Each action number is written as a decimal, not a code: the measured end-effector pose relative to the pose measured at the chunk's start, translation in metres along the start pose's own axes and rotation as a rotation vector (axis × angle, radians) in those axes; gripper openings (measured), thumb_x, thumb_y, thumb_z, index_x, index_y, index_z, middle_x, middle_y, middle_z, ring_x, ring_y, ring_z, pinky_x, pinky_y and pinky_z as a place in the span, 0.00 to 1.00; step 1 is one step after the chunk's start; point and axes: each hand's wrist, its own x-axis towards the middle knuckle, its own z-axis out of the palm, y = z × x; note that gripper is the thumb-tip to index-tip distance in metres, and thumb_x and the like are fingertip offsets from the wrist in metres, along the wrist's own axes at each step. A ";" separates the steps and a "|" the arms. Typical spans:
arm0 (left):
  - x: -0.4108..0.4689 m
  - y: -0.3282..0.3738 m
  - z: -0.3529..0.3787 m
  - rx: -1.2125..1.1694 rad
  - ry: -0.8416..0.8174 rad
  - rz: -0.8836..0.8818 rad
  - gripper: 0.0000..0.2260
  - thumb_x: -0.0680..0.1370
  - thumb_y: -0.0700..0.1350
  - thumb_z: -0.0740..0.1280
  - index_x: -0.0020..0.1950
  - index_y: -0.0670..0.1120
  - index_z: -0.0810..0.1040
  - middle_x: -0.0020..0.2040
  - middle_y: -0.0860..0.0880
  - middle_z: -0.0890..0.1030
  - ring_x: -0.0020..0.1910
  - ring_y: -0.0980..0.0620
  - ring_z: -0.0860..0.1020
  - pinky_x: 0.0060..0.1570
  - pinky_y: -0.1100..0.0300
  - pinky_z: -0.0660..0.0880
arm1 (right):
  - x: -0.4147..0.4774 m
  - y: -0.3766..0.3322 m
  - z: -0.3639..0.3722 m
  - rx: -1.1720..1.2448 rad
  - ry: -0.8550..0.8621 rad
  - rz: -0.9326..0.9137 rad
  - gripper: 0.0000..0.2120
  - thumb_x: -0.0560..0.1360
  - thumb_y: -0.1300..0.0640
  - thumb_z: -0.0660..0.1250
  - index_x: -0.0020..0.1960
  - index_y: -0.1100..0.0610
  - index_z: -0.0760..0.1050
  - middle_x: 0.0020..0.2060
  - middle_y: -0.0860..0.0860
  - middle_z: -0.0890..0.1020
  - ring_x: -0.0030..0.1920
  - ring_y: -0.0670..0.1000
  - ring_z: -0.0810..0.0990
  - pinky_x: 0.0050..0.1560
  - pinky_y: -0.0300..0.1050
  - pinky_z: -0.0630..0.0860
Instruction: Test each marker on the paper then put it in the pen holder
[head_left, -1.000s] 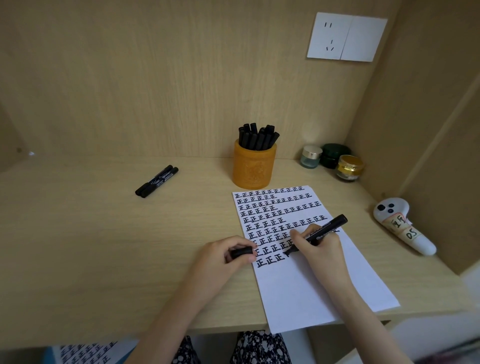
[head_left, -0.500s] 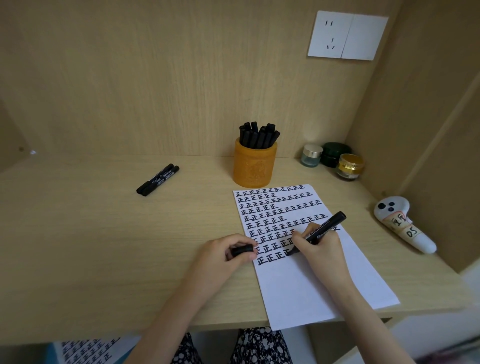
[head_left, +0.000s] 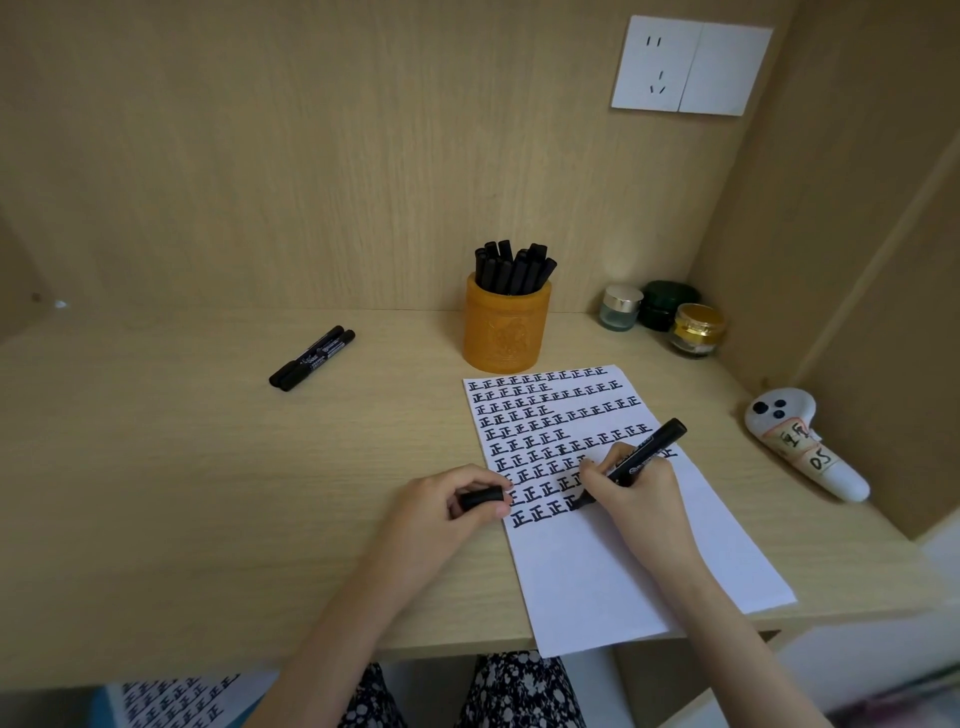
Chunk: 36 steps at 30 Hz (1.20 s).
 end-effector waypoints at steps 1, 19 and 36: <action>0.000 0.000 0.000 0.001 0.001 0.000 0.08 0.72 0.52 0.70 0.51 0.61 0.80 0.44 0.60 0.83 0.42 0.49 0.77 0.42 0.56 0.74 | 0.000 0.000 0.000 -0.003 0.002 -0.003 0.17 0.73 0.63 0.69 0.32 0.68 0.65 0.20 0.43 0.62 0.24 0.44 0.59 0.26 0.33 0.58; 0.000 0.001 0.000 0.007 0.001 0.006 0.09 0.72 0.53 0.70 0.51 0.60 0.80 0.45 0.61 0.83 0.43 0.50 0.78 0.46 0.53 0.75 | 0.000 -0.001 -0.001 -0.003 0.068 -0.041 0.20 0.73 0.69 0.66 0.28 0.58 0.61 0.17 0.42 0.67 0.22 0.43 0.64 0.26 0.32 0.60; -0.001 0.009 -0.005 -0.171 0.031 0.038 0.10 0.73 0.47 0.70 0.53 0.58 0.81 0.48 0.60 0.84 0.45 0.61 0.81 0.49 0.66 0.77 | 0.001 -0.011 -0.012 0.357 0.074 0.090 0.16 0.71 0.46 0.71 0.34 0.56 0.75 0.26 0.51 0.69 0.28 0.48 0.66 0.34 0.41 0.63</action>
